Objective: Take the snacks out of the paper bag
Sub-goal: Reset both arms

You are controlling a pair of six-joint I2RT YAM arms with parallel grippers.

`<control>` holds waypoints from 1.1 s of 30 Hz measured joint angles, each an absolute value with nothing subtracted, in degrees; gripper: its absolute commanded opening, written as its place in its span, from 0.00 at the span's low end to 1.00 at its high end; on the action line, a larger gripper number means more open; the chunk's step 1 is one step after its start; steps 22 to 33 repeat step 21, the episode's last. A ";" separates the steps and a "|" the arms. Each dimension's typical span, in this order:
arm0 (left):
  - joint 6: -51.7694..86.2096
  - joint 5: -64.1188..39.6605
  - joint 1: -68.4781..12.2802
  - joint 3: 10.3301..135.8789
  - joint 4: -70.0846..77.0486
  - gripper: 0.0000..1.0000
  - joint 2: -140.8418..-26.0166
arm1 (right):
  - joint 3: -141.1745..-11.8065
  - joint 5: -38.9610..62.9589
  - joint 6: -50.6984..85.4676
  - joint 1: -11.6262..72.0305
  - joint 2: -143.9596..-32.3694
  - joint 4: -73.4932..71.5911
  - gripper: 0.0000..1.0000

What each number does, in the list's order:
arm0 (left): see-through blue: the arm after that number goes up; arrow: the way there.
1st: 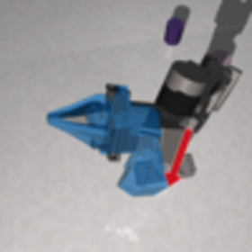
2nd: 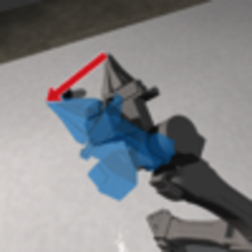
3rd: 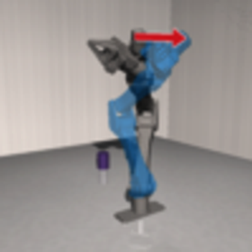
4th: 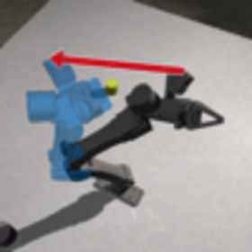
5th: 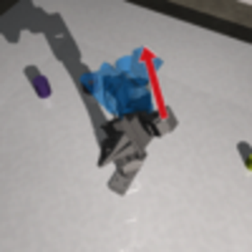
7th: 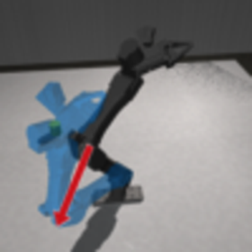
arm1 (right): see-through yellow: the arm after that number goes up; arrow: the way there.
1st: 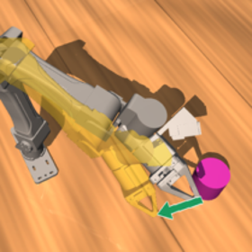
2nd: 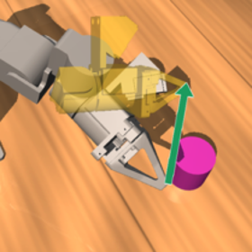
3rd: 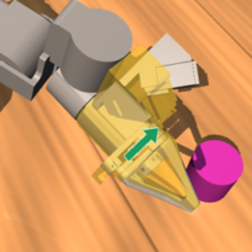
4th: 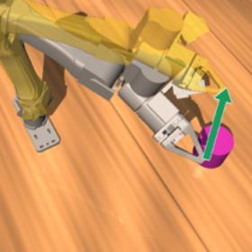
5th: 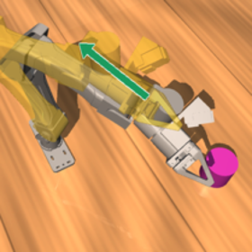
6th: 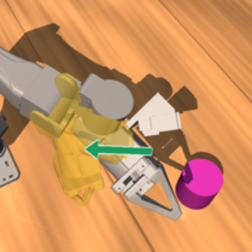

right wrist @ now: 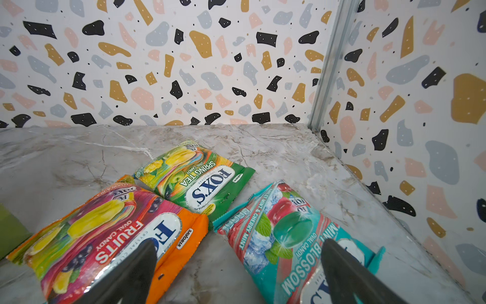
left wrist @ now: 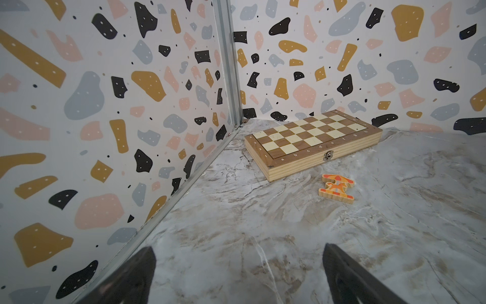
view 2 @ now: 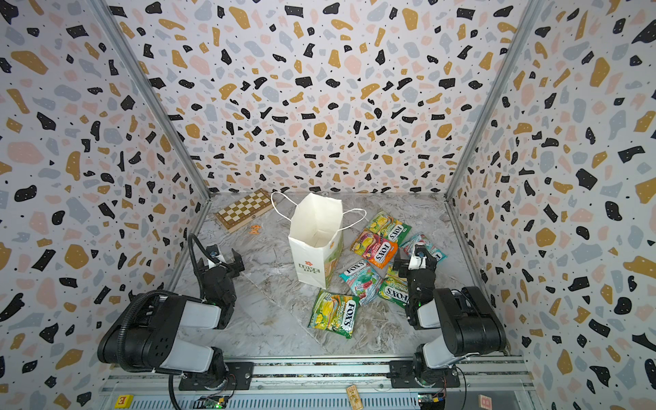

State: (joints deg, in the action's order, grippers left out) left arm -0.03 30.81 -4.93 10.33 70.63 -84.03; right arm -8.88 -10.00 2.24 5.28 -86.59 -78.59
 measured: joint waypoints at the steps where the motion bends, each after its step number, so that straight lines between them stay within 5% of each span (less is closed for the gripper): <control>1: 0.03 30.96 -4.93 10.33 70.61 1.00 -84.03 | -8.88 -10.17 2.20 5.28 -86.59 -78.39 0.99; 33: 0.23 31.35 -4.89 10.33 70.61 1.00 -84.03 | -8.88 -10.79 2.00 5.28 -86.59 -77.97 0.99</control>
